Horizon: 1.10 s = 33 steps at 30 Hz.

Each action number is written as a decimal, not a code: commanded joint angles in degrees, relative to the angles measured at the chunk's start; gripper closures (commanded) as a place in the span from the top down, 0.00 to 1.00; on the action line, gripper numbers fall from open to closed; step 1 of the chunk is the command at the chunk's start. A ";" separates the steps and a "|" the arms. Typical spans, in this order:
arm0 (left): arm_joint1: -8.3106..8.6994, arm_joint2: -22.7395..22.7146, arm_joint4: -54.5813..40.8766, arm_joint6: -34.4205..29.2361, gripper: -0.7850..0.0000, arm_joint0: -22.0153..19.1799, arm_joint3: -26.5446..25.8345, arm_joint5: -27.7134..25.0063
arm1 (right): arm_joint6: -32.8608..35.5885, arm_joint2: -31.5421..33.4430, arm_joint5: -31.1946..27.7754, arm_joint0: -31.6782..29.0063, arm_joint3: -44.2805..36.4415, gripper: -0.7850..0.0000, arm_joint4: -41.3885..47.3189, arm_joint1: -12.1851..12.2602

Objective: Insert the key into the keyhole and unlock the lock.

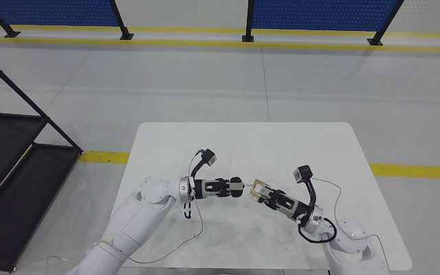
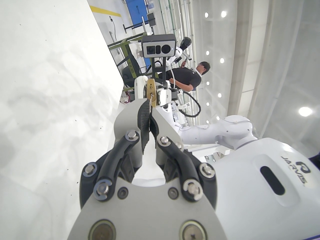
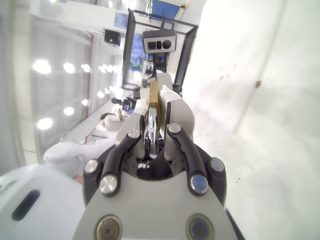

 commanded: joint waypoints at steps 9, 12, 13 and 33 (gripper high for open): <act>0.15 0.25 0.26 -0.65 0.00 0.02 -0.36 0.41 | -0.64 -0.23 0.45 0.20 0.22 0.00 0.40 0.53; 0.16 0.39 0.28 -0.72 0.00 -0.01 -0.35 0.58 | -0.74 -0.33 0.56 0.29 0.30 0.00 0.58 0.66; 0.17 0.42 0.31 -0.76 0.00 -0.04 -0.34 0.60 | -0.77 -0.37 0.56 0.33 0.33 0.00 0.61 0.71; 0.31 1.26 0.24 -1.88 0.00 -0.42 0.02 0.75 | -1.30 -1.14 1.46 0.92 0.64 0.00 1.09 1.65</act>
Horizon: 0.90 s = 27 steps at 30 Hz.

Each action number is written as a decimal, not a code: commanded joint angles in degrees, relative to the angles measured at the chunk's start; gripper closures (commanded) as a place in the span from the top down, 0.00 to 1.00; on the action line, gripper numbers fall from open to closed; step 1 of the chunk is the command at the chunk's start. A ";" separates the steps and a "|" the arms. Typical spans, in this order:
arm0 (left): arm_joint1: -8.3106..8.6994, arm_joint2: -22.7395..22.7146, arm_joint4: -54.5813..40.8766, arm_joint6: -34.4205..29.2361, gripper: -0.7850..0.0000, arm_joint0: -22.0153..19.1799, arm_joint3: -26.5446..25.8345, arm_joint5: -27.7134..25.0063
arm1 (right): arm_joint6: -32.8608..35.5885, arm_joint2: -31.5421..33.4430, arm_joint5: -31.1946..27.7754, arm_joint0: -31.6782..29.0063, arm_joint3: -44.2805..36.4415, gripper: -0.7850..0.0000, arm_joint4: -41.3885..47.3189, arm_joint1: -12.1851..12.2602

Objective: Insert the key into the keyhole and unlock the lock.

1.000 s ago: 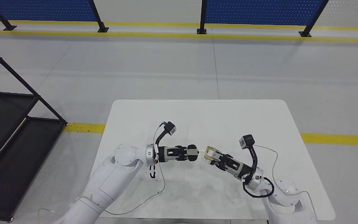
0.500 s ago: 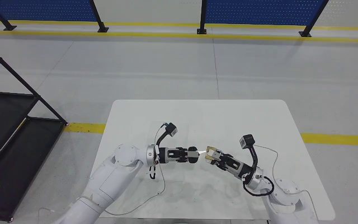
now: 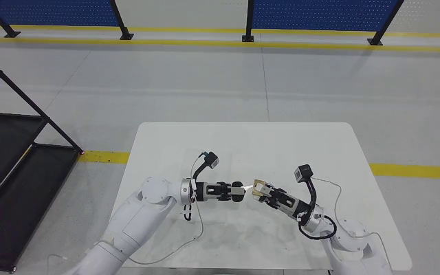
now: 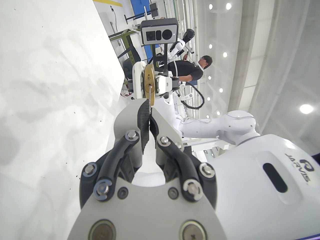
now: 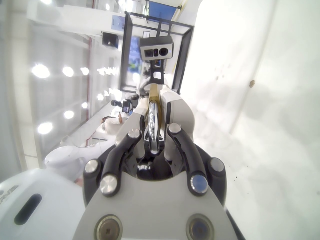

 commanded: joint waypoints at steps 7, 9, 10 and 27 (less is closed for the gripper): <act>0.02 0.38 0.06 -0.20 0.00 -0.27 0.13 0.23 | 1.05 -0.50 -0.29 0.27 0.16 0.00 0.31 0.38; 0.03 0.42 -0.01 -0.12 0.00 -0.32 0.18 0.21 | 1.20 -0.55 -0.27 0.32 0.18 0.00 0.39 0.48; 0.03 0.44 -0.03 -0.07 0.00 -0.34 0.22 0.17 | 1.18 -0.58 -0.26 0.34 0.18 0.00 0.45 0.54; 2.78 -7.64 6.81 -1.07 0.00 4.93 -6.33 2.70 | 5.19 0.06 2.64 0.92 -0.62 0.00 2.05 1.66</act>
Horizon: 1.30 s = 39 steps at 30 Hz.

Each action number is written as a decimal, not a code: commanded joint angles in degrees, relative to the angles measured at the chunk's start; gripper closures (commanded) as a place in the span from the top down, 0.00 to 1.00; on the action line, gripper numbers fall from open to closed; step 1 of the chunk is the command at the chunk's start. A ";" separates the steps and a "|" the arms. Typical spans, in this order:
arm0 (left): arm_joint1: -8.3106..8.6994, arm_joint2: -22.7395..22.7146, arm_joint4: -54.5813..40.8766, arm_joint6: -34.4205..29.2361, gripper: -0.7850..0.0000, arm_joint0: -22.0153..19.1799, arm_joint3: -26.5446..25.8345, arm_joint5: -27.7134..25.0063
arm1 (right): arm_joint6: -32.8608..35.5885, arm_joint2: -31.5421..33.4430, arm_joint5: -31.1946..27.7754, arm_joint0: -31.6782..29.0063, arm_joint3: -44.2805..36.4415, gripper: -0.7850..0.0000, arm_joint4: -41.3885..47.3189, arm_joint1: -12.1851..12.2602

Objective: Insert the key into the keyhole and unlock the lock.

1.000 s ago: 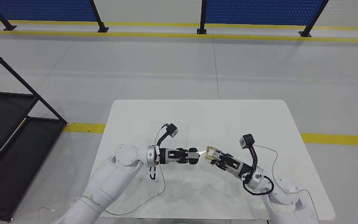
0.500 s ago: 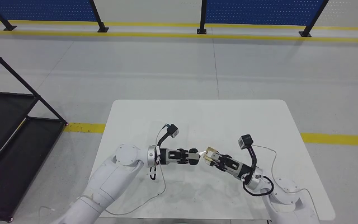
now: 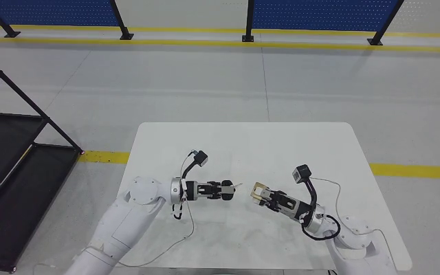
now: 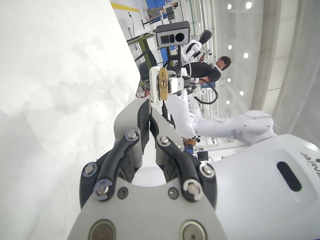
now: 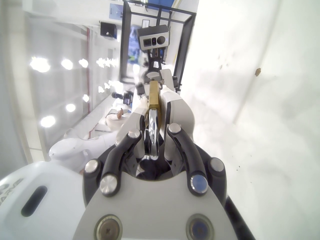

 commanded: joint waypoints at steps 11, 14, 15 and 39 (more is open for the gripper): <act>0.49 -1.21 0.98 -1.08 0.00 0.93 -1.32 1.92 | 1.01 -0.01 0.81 0.30 -0.26 0.00 -0.61 0.18; 0.71 -2.11 8.58 4.70 0.00 1.25 -2.50 -1.26 | 1.01 -0.01 0.81 0.30 -0.26 0.00 -0.61 0.18; 0.86 -2.68 11.56 6.34 0.00 1.56 -3.04 -3.60 | 1.01 -0.01 0.81 0.30 -0.26 0.00 -0.61 0.18; 3.15 -10.06 82.10 44.25 0.00 8.19 -14.90 -28.18 | 1.01 -0.01 0.81 0.30 -0.26 0.00 -0.61 0.18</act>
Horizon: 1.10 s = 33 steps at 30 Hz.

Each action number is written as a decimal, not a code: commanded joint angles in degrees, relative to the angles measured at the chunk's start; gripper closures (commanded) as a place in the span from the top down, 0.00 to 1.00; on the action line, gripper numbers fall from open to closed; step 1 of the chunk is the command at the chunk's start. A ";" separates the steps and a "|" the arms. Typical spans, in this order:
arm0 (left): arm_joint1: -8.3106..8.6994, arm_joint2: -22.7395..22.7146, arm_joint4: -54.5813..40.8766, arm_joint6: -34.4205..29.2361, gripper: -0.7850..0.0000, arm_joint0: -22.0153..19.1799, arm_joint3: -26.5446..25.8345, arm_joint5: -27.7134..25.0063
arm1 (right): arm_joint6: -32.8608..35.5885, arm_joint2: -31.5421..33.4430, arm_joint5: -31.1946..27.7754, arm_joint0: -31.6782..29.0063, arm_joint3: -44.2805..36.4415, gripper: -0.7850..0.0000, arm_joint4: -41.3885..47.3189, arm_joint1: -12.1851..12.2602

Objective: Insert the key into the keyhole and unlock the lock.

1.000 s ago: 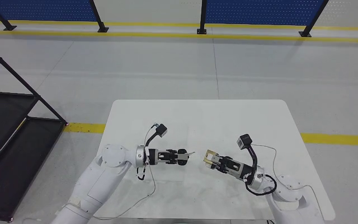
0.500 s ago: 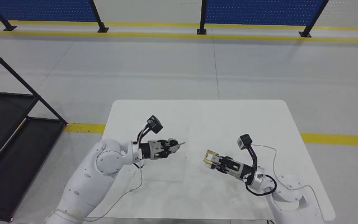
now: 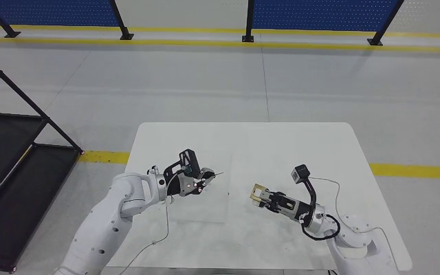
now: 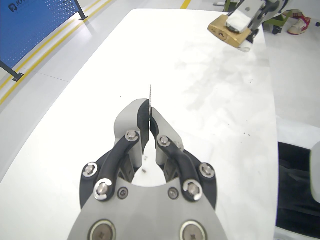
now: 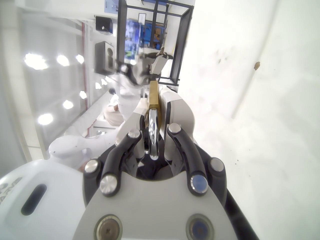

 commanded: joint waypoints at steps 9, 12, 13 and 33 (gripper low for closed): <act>0.17 1.14 15.77 11.56 0.00 -1.24 -0.71 0.81 | 0.00 0.00 0.00 0.00 0.00 0.00 0.00 0.00; 0.71 3.03 33.21 20.19 0.00 -1.81 -1.53 3.35 | 0.00 0.00 0.00 0.00 0.00 0.00 0.00 0.00; 0.91 3.98 38.06 24.30 0.00 -1.49 -0.98 4.72 | 0.00 0.00 0.00 0.00 0.00 0.00 0.00 0.00; 2.79 6.88 63.71 53.12 0.00 -1.42 5.52 21.37 | 0.00 0.00 0.00 0.00 0.00 0.00 0.00 0.00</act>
